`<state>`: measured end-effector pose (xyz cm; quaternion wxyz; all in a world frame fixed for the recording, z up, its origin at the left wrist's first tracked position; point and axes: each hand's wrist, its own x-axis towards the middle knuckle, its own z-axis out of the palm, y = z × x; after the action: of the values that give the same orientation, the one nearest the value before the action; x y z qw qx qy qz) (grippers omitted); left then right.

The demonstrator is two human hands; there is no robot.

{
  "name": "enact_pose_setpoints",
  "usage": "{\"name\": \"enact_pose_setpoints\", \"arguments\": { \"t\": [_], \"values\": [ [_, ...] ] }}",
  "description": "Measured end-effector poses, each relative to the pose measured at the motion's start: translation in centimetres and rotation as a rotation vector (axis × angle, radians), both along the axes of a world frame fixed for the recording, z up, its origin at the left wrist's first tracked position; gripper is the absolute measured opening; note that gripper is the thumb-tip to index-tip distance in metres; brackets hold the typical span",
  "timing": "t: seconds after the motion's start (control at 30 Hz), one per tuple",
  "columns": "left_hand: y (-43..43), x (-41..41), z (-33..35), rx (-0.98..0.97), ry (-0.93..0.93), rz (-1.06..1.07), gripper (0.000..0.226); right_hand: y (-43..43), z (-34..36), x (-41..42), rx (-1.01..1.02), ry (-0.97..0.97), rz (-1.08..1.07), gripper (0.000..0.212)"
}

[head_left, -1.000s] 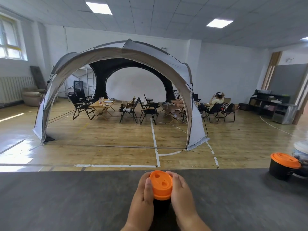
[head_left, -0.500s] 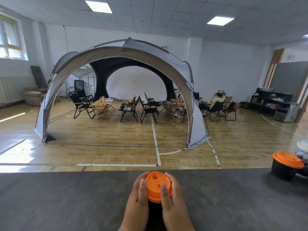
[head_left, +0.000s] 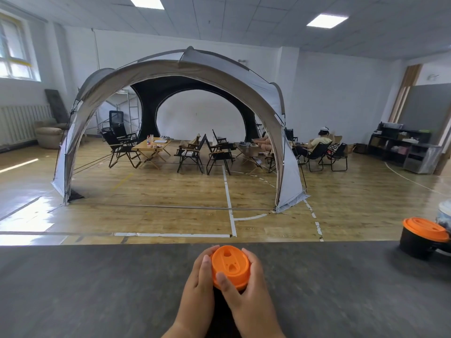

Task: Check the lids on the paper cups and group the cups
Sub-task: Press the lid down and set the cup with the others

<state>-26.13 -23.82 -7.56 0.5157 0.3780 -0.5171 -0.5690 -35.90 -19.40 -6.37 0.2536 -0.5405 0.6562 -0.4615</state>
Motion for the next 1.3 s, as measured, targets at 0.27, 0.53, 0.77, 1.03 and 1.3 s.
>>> {"name": "enact_pose_setpoints", "arguments": {
  "t": [0.27,0.53,0.77,1.03,1.3],
  "values": [
    [0.2,0.1,-0.2,-0.043,-0.066,0.085,0.027,-0.1,0.0,-0.7,0.004,-0.142,0.079,0.097],
    [0.8,-0.1,0.4,-0.122,-0.193,0.234,0.022,-0.3,0.2,-0.9,-0.049,-0.245,-0.021,0.029],
    [2.0,-0.6,0.4,-0.113,-0.145,0.077,0.048,-0.5,0.0,-1.0,-0.080,-0.250,-0.015,0.027],
    [2.3,-1.1,0.1,-0.175,-0.235,0.126,0.051,-0.6,-0.2,-0.7,-0.107,-0.254,-0.030,0.029],
    [1.1,-0.4,0.7,0.030,-0.070,0.121,0.031,-0.6,-0.4,-0.8,-0.106,-0.221,-0.010,0.033]
  ]
}}
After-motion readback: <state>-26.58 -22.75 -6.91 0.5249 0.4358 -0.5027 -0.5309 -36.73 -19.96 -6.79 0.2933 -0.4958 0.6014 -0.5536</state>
